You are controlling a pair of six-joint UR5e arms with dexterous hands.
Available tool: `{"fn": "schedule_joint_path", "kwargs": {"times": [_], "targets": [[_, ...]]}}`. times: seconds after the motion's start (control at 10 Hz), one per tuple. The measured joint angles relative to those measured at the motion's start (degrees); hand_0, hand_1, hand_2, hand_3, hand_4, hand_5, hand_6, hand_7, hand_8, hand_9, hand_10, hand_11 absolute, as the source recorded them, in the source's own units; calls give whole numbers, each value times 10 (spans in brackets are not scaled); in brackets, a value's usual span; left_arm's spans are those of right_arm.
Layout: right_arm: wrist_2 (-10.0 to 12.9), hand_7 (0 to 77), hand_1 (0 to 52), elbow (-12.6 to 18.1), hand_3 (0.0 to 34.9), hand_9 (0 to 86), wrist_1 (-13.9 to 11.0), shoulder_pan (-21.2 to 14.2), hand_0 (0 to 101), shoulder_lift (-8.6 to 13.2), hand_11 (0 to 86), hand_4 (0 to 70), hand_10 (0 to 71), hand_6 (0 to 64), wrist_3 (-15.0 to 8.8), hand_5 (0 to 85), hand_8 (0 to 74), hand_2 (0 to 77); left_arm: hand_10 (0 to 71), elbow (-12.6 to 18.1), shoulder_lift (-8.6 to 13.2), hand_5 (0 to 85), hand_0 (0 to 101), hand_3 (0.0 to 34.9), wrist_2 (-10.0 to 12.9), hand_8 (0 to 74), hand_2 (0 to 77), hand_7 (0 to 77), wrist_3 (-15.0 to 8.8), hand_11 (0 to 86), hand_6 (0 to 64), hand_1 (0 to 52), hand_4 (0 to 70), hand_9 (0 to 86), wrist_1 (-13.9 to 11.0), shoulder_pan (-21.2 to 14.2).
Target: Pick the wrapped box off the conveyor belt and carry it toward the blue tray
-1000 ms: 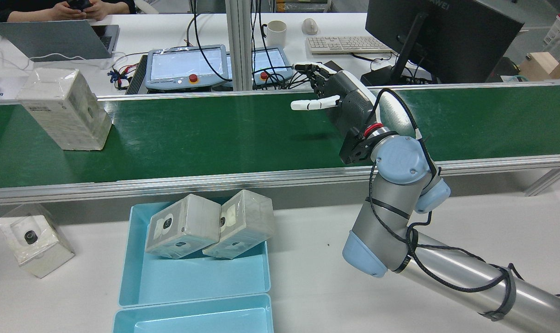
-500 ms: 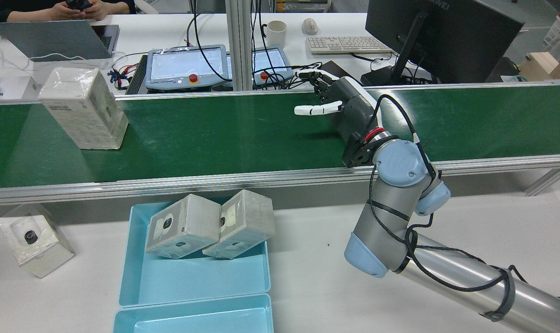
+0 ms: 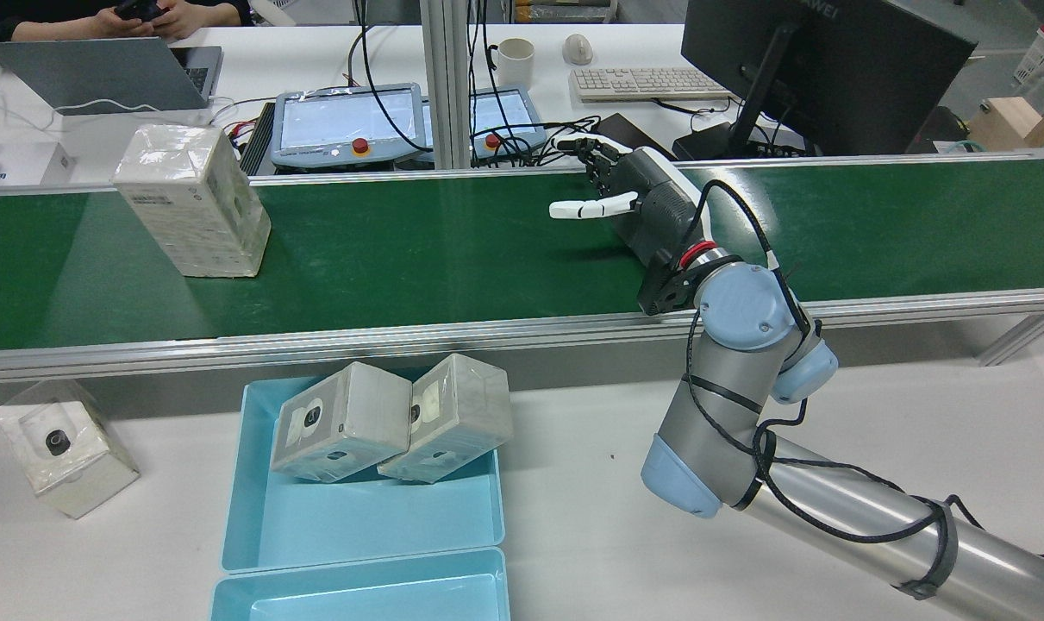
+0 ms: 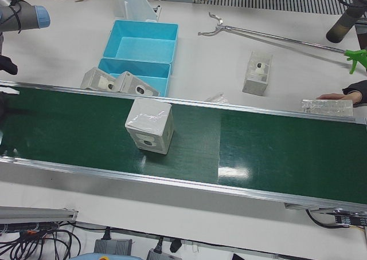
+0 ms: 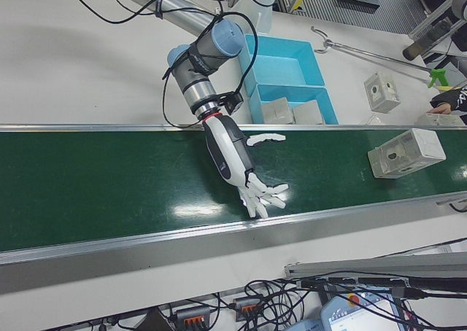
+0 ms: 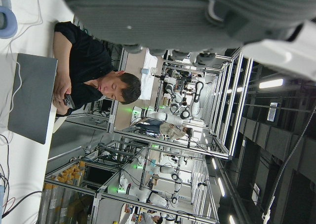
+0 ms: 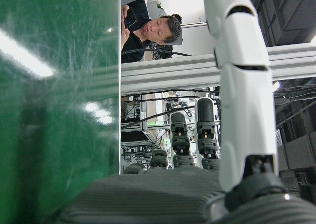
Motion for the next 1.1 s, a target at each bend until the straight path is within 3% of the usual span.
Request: {"fn": "schedule_joint_path", "kwargs": {"times": [1.1], "targets": [[0,98,175,-8,0,60,3,-1,497,0,5,153,0,82,2,316,22,153,5,0,0,11,0,0,0,5,11,5,0,5,5,0,0,5,0,0]]}}
